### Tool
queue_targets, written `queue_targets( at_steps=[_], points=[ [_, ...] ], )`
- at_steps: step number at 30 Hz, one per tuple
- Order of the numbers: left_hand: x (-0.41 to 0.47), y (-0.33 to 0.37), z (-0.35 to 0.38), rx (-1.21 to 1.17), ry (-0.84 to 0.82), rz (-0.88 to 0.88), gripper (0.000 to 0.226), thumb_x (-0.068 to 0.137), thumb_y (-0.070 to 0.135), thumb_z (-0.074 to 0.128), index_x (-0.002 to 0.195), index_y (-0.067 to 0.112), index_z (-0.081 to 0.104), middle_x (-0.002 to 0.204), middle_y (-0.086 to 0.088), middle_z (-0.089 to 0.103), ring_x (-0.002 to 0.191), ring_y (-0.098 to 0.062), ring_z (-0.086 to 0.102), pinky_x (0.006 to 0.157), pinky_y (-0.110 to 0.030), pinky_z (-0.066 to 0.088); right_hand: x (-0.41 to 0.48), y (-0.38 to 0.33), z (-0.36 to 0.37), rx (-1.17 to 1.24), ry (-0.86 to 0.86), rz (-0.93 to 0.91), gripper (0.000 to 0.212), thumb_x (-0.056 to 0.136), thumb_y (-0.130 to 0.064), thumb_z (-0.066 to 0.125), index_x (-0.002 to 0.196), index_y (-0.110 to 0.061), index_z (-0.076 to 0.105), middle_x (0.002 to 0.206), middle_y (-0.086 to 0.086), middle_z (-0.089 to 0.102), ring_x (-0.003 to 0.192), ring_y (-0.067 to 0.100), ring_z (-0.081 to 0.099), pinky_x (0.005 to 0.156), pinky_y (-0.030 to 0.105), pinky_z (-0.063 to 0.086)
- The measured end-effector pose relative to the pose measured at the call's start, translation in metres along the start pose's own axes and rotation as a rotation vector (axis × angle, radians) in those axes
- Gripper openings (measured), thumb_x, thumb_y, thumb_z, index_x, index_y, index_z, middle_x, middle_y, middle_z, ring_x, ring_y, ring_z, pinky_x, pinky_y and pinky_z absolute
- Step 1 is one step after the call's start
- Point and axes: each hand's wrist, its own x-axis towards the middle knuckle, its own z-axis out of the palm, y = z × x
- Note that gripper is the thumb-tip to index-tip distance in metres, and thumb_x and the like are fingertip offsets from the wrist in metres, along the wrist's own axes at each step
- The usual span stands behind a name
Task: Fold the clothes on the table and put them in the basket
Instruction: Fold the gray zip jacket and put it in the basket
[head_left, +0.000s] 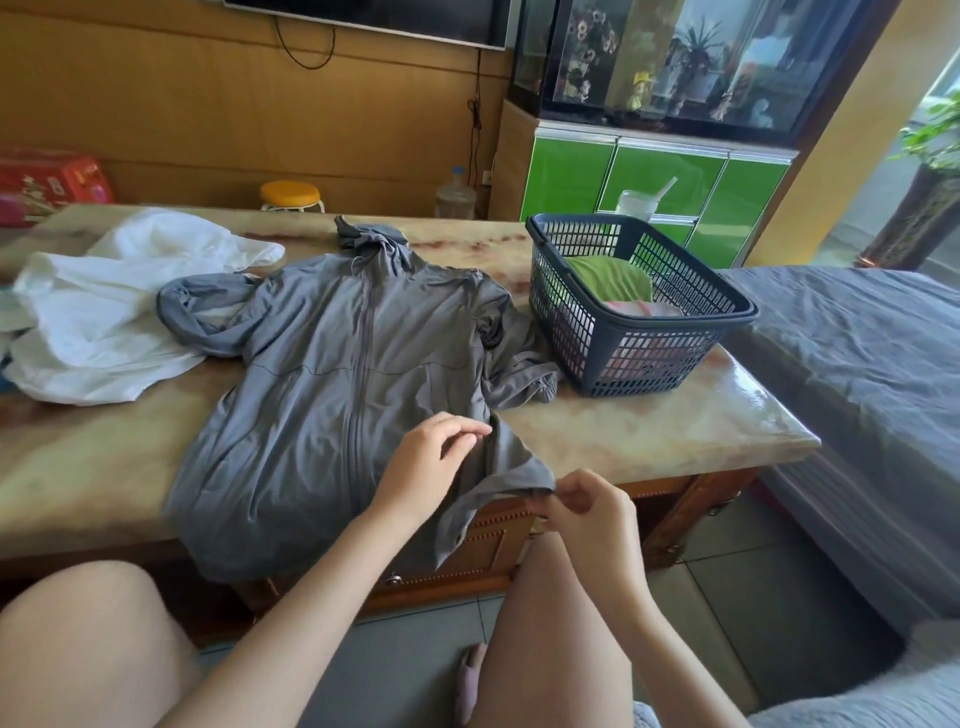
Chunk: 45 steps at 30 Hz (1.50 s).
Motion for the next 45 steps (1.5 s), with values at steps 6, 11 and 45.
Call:
queue_targets(
  at_steps=[6, 11, 45],
  points=[
    [0.059, -0.028, 0.014, 0.546, -0.333, 0.171, 0.052, 0.095, -0.002, 0.043, 0.137, 0.028, 0.048, 0.146, 0.007, 0.042, 0.138, -0.015, 0.029, 0.114, -0.034, 0.014, -0.016, -0.004, -0.002, -0.101, -0.005, 0.129, 0.018, 0.077, -0.010, 0.068, 0.061, -0.014, 0.063, 0.058, 0.000, 0.066, 0.060, 0.020, 0.064, 0.064, 0.045, 0.055],
    [0.095, -0.035, 0.023, 0.654, -0.433, 0.134, 0.044, 0.098, 0.006, 0.043, 0.135, 0.027, 0.051, 0.146, -0.001, 0.043, 0.138, -0.018, 0.030, 0.109, -0.032, 0.020, -0.034, -0.012, -0.016, 0.020, -0.148, 0.204, 0.030, 0.089, -0.005, 0.049, 0.062, 0.002, 0.057, 0.054, 0.008, 0.067, 0.043, 0.024, 0.060, 0.048, 0.029, 0.048],
    [0.124, 0.000, 0.030, 0.253, -0.197, 0.437, 0.006, 0.082, 0.021, 0.070, 0.085, 0.016, 0.072, 0.087, 0.003, 0.069, 0.089, -0.015, 0.058, 0.093, -0.033, 0.039, 0.058, 0.038, 0.039, -0.400, 0.050, 0.116, 0.034, 0.086, -0.045, 0.063, 0.092, -0.013, 0.058, 0.100, -0.001, 0.055, 0.102, 0.021, 0.044, 0.082, 0.034, 0.040]
  ],
)
